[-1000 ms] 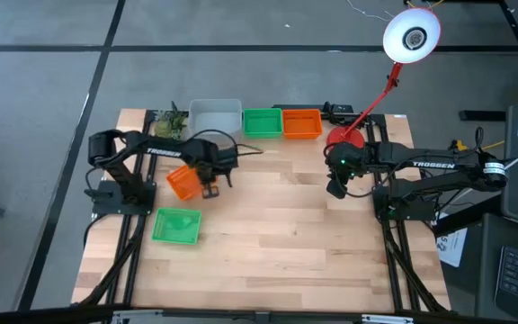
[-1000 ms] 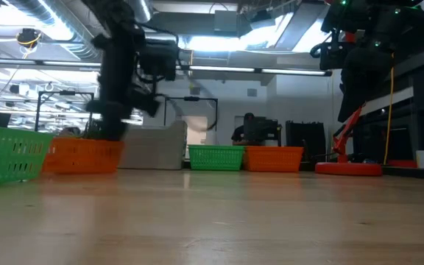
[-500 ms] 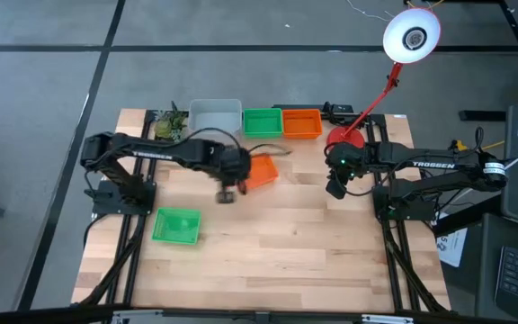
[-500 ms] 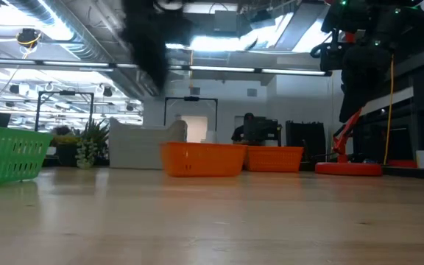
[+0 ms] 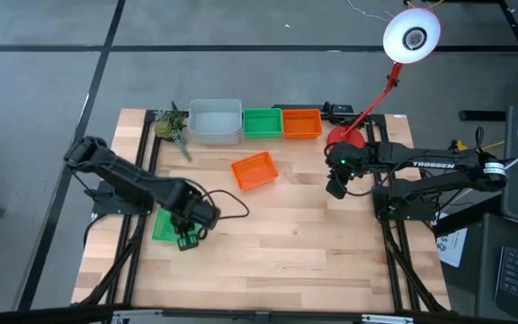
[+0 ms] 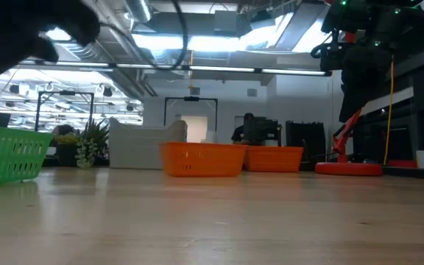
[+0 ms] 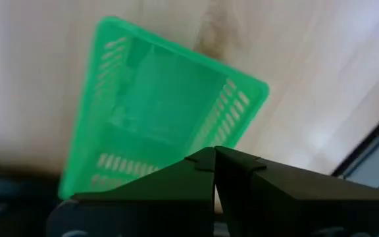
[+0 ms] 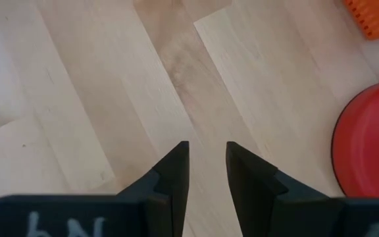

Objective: Stack baskets by color
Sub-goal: Move the bottom green bin to the center of the table, then stack the bottom orange bin on top of the top orange bin

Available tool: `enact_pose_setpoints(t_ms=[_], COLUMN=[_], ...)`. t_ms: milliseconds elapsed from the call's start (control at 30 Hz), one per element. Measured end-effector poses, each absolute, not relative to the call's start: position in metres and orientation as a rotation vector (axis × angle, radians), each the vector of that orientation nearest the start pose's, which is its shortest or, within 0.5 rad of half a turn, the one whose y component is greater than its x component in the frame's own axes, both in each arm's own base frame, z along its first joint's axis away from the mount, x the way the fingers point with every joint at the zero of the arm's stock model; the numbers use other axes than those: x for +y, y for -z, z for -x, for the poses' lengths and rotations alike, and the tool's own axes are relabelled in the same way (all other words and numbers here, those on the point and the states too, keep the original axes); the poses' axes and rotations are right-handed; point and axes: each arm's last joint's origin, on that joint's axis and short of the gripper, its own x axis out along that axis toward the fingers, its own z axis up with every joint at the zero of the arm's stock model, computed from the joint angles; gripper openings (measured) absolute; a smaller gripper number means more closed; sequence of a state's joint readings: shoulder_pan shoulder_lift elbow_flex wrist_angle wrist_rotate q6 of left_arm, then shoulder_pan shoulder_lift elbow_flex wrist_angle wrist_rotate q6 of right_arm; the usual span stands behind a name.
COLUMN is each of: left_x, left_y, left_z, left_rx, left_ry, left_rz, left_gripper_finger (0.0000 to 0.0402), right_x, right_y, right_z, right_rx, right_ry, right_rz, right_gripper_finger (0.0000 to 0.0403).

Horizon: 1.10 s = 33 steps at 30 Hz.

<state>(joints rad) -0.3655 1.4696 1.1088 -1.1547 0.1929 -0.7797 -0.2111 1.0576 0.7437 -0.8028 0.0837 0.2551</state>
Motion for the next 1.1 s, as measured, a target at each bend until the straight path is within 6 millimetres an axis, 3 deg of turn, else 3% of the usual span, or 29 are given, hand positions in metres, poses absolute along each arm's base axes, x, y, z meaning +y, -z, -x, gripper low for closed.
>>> enact_pose_setpoints(t_ms=[167,300,400,700,867,1100], left_x=[-0.104,-0.093,-0.079,-0.016,0.022,0.048], left_y=[-0.200,-0.164,-0.150,-0.156,-0.167,-0.190], left_z=[-0.227,-0.219,-0.217,-0.248,-0.276,-0.300], left_rx=[1.559,1.492,1.419,1.193,0.952,0.650], left_ry=[-0.171,-0.359,-0.494,-0.591,-0.559,-0.524], left_rz=[0.522,0.439,0.332,0.077,0.013,-0.032], left_gripper_finger=[0.0000,0.0000,0.0000,0.0000,0.0000,0.0000], right_x=[-0.041,-0.041,-0.041,-0.041,-0.041,-0.041], right_y=[-0.228,-0.228,-0.228,-0.228,-0.228,-0.228], right_z=[-0.180,-0.180,-0.180,-0.180,-0.180,-0.180], right_rx=[1.079,1.079,1.080,1.072,1.071,1.072], right_ry=[0.410,0.410,0.410,0.429,0.431,0.431], right_rz=[-0.302,-0.302,-0.302,-0.344,-0.350,-0.349], right_gripper_finger=[0.0100,0.0100,0.0100,0.0100,0.0100,0.0100])
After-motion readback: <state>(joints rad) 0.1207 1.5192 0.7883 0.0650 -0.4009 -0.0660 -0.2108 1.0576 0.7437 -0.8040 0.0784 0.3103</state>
